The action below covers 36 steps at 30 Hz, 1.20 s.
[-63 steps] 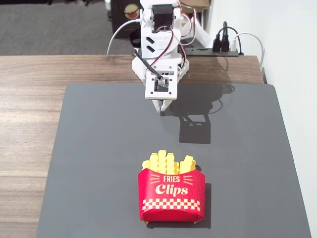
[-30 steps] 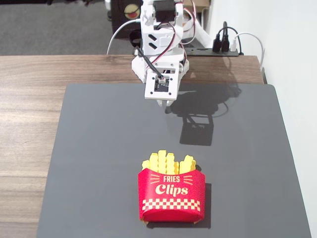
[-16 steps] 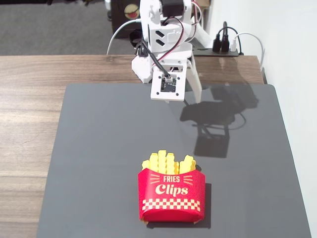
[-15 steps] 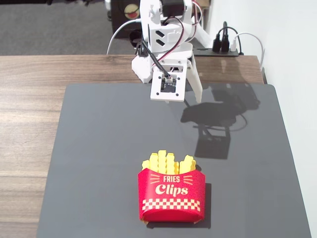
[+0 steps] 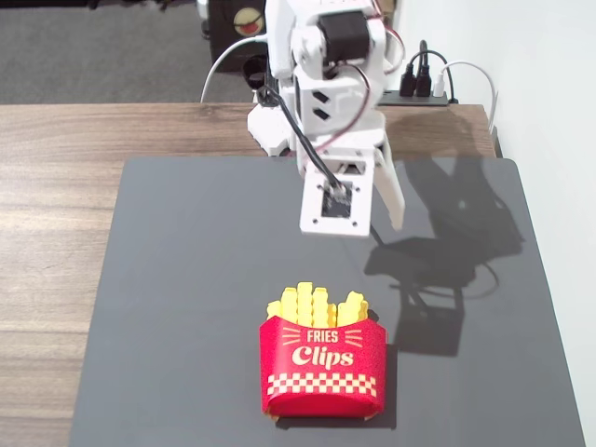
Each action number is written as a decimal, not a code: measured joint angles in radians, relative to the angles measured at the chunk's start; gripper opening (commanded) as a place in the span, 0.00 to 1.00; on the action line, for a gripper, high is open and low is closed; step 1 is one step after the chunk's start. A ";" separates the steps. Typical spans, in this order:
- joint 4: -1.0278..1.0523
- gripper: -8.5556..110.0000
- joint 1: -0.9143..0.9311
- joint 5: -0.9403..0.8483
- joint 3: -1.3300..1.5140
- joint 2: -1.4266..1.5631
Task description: Grab a fry
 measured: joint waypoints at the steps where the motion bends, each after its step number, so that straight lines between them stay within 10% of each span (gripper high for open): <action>1: -0.003 0.32 -0.003 0.002 -0.025 -0.032; 36: -0.110 0.30 0.038 -0.008 -0.379 -0.525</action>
